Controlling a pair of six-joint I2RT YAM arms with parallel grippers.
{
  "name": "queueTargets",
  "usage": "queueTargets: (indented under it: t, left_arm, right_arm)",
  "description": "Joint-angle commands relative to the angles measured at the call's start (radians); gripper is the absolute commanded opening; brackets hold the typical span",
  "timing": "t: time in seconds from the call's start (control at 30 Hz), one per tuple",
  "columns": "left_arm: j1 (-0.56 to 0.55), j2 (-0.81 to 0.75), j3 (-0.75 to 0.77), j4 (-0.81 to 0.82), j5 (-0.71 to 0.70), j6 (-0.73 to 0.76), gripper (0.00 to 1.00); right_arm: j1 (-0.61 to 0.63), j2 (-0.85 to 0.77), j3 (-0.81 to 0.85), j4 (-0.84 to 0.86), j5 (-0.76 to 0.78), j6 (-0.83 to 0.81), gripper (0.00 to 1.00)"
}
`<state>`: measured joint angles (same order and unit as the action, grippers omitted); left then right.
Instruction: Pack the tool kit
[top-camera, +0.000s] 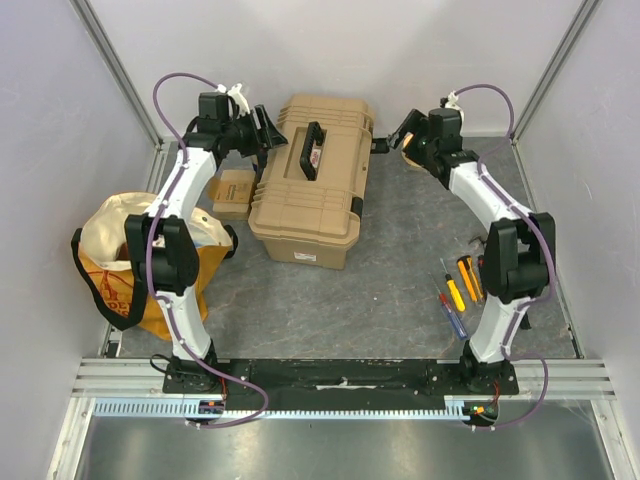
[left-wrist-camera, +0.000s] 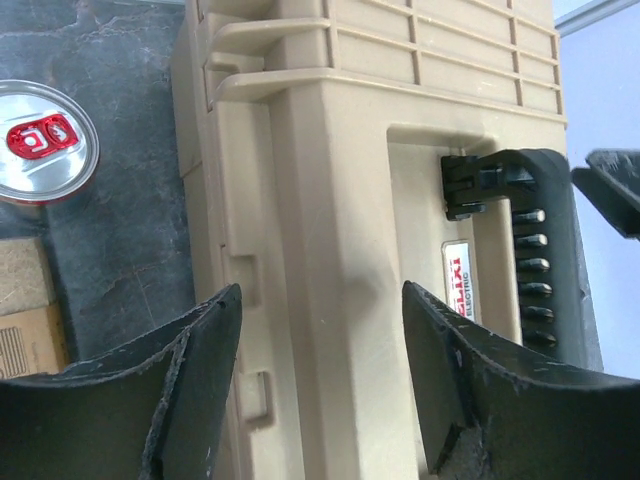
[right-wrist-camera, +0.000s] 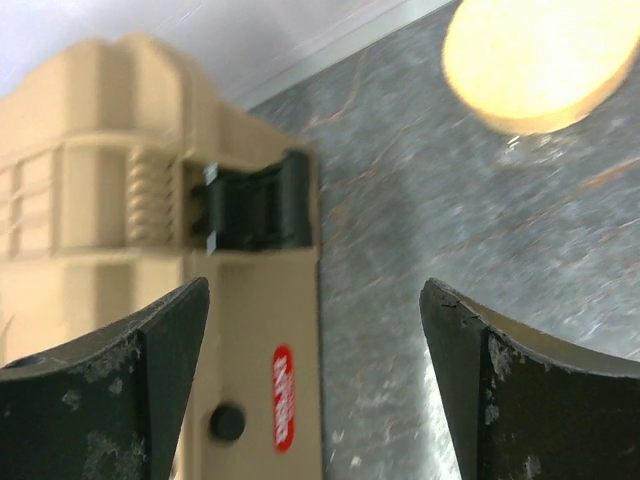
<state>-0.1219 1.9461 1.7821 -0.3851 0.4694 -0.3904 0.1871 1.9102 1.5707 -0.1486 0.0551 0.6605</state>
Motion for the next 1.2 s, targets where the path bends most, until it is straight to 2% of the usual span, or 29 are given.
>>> queueTargets:
  t: [0.0, 0.1, 0.23, 0.4, 0.6, 0.8, 1.03, 1.17]
  left_arm:
    - [-0.001, -0.028, 0.111, -0.100, -0.015, 0.050, 0.73]
    - [-0.001, -0.071, 0.123, -0.118, 0.017, 0.067, 0.75]
    - [0.001, -0.142, 0.086, -0.158, 0.023, 0.090, 0.76]
    - [0.001, -0.255, -0.076, -0.186, 0.034, 0.090, 0.76]
    - [-0.001, -0.386, -0.295, -0.183, 0.055, 0.071, 0.76]
    - [-0.001, -0.516, -0.450, -0.137, 0.089, 0.025, 0.76]
    - [0.001, -0.588, -0.501, -0.133, 0.095, -0.014, 0.76]
    - [-0.001, -0.634, -0.513, -0.175, 0.017, -0.028, 0.76]
  right_arm:
    - [0.006, -0.131, -0.079, 0.012, -0.253, -0.042, 0.93]
    - [0.006, -0.186, -0.158, 0.024, -0.386, -0.056, 0.94]
    - [0.005, -0.275, -0.273, 0.064, -0.442, -0.010, 0.98]
    - [0.014, -0.345, -0.411, 0.141, -0.556, 0.134, 0.98]
    - [0.081, -0.416, -0.577, 0.368, -0.624, 0.217, 0.98]
    - [0.114, -0.502, -0.693, 0.449, -0.592, 0.281, 0.98]
    - [0.114, -0.577, -0.797, 0.461, -0.548, 0.326, 0.98]
    - [0.112, -0.660, -0.865, 0.494, -0.512, 0.364, 0.98]
